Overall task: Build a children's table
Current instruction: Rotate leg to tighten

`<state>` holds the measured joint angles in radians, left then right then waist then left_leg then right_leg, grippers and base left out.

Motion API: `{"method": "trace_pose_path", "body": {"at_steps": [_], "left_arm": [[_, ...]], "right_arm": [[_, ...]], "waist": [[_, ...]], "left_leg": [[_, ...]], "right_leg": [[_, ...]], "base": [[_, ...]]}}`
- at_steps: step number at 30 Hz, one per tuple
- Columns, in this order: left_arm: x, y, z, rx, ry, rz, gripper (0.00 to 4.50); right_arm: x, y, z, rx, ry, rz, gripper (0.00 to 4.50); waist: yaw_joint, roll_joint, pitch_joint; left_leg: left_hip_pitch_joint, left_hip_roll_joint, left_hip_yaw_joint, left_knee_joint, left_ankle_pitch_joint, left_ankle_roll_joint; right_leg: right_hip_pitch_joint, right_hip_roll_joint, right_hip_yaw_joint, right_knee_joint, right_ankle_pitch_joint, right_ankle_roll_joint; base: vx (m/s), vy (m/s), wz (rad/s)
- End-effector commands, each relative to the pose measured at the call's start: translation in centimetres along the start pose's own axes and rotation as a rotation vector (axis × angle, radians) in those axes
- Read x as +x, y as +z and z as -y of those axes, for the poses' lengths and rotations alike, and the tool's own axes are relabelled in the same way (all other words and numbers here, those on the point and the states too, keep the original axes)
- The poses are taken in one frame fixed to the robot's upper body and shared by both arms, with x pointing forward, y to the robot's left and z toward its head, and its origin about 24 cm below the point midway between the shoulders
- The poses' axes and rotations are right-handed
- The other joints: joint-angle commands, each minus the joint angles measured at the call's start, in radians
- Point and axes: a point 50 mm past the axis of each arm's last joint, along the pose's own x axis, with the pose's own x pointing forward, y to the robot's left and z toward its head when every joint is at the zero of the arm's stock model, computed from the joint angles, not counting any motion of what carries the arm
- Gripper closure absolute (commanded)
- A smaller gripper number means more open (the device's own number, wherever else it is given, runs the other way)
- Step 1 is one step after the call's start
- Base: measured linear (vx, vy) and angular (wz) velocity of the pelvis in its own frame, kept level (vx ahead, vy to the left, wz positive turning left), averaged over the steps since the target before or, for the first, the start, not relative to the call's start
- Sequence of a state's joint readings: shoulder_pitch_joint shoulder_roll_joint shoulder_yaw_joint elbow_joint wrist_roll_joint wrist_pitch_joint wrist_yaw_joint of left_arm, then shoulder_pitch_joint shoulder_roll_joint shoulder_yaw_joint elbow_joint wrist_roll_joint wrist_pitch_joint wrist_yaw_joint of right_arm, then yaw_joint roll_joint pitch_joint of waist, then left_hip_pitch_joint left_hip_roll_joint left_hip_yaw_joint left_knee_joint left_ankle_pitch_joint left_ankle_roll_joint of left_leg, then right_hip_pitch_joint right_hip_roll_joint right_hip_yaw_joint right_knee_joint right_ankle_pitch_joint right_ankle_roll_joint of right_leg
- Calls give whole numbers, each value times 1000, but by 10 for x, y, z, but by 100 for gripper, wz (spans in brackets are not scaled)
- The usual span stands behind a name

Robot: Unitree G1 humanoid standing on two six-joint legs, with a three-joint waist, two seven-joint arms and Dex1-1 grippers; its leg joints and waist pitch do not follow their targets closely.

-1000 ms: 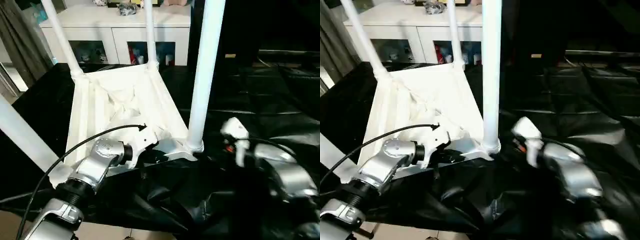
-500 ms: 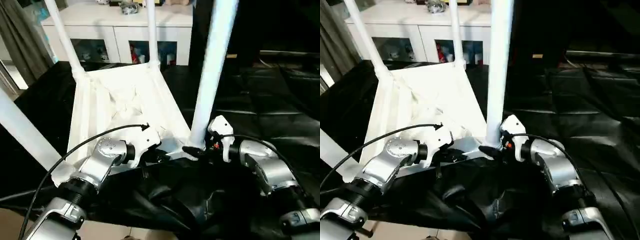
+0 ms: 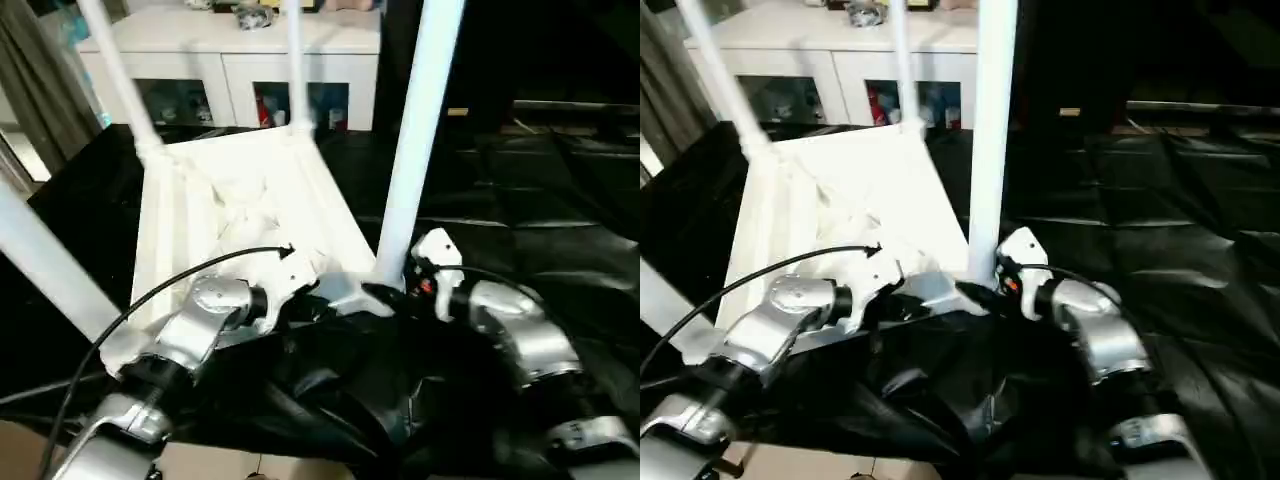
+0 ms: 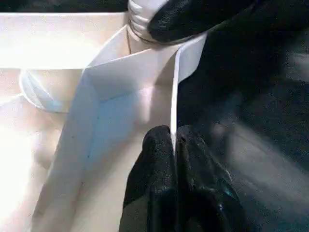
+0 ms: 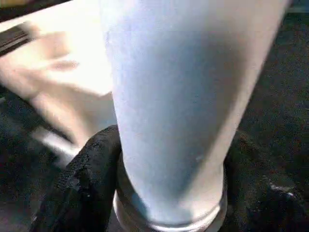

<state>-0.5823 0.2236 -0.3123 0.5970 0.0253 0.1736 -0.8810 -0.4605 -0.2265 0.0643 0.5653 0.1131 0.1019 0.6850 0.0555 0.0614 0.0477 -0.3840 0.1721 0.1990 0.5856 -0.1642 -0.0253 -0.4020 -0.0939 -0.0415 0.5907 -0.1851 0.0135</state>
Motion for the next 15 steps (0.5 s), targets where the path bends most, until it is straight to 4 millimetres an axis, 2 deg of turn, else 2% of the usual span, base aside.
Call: {"method": "trace_pose_path", "body": {"at_steps": [1, 2, 3, 5, 6, 7, 8, 9, 10, 11, 13, 14, 15], "left_arm": [[5, 1, -11, -83, 173, 37, 450], [8, 4, -11, -90, 192, 44, 450], [8, 4, -11, -90, 192, 44, 450], [20, 15, -12, -93, 246, 59, 450], [26, 21, -10, -81, 257, 67, 450], [30, 24, -8, -74, 259, 72, 450], [35, 28, -5, -65, 242, 75, 450], [35, 28, -5, -63, 240, 76, 450], [37, 29, -3, -54, 214, 82, 450], [36, 29, -3, -53, 204, 84, 450], [34, 29, -2, -42, 179, 97, 450], [33, 28, -2, -39, 164, 104, 450], [30, 27, -1, -29, 139, 108, 450]], "right_arm": [[9, -19, -11, 80, -68, -46, 182], [12, -20, -12, 98, -104, -48, 182], [12, -20, -12, 98, -104, -48, 182], [26, -21, -22, 115, -168, -53, 182], [35, -18, -30, 107, -166, -45, 182], [40, -16, -34, 104, -163, -37, 182], [45, -10, -39, 126, -141, 2, 182], [45, -9, -39, 127, -138, 4, 127], [46, -4, -41, 135, -98, 31, 127], [46, -3, -41, 134, -82, 37, 113], [43, -1, -40, 123, -44, 47, 95], [41, 0, -39, 113, -26, 51, 83], [37, 1, -36, 90, -2, 53, 70]], "waist": [[-6, -25, -43], [-7, -21, -42], [-10, -21, -40], [-16, -15, -41], [-17, -4, -40], [-22, -5, -39], [-25, -2, -40], [-26, 0, -40], [-30, 2, -37], [-36, 0, -36], [-39, -2, -38], [-38, -10, -36], [-38, -10, -35]], "left_leg": [[37, 43, -42, -81, -486, -29], [46, 43, -43, -81, -511, -33], [50, 42, -44, -81, -533, -34], [51, 43, -49, -90, -583, -39], [53, 45, -51, -94, -605, -45], [55, 45, -51, -97, -628, -49], [65, 46, -54, -103, -686, -53], [71, 47, -51, -104, -704, -53], [72, 48, -51, -110, -729, -50], [65, 49, -53, -117, -748, -48], [54, 49, -57, -125, -747, -45], [56, 46, -54, -120, -732, -41], [61, 42, -53, -114, -726, -37]], "right_leg": [[5, -58, 18, -118, -666, -91], [-1, -57, 15, -124, -672, -87], [-3, -55, 11, -129, -680, -83], [4, -51, -2, -133, -651, -74], [3, -50, -3, -132, -640, -75], [2, -47, -8, -137, -632, -73], [7, -42, -22, -141, -598, -69], [6, -43, -25, -144, -583, -72], [11, -42, -35, -148, -558, -73], [23, -45, -43, -146, -547, -68], [38, -49, -45, -141, -549, -60], [30, -63, -44, -150, -606, -54], [28, -66, -52, -157, -639, -46]], "base": [[0, 0, 0], [0, 0, 0], [0, 0, 0], [0, 0, 0], [0, 0, 0], [0, 0, 0], [0, 0, 0], [-26, 52, 0], [0, 0, 0], [0, 0, 0], [0, 0, 0], [0, 0, 0], [0, 0, 0]]}}
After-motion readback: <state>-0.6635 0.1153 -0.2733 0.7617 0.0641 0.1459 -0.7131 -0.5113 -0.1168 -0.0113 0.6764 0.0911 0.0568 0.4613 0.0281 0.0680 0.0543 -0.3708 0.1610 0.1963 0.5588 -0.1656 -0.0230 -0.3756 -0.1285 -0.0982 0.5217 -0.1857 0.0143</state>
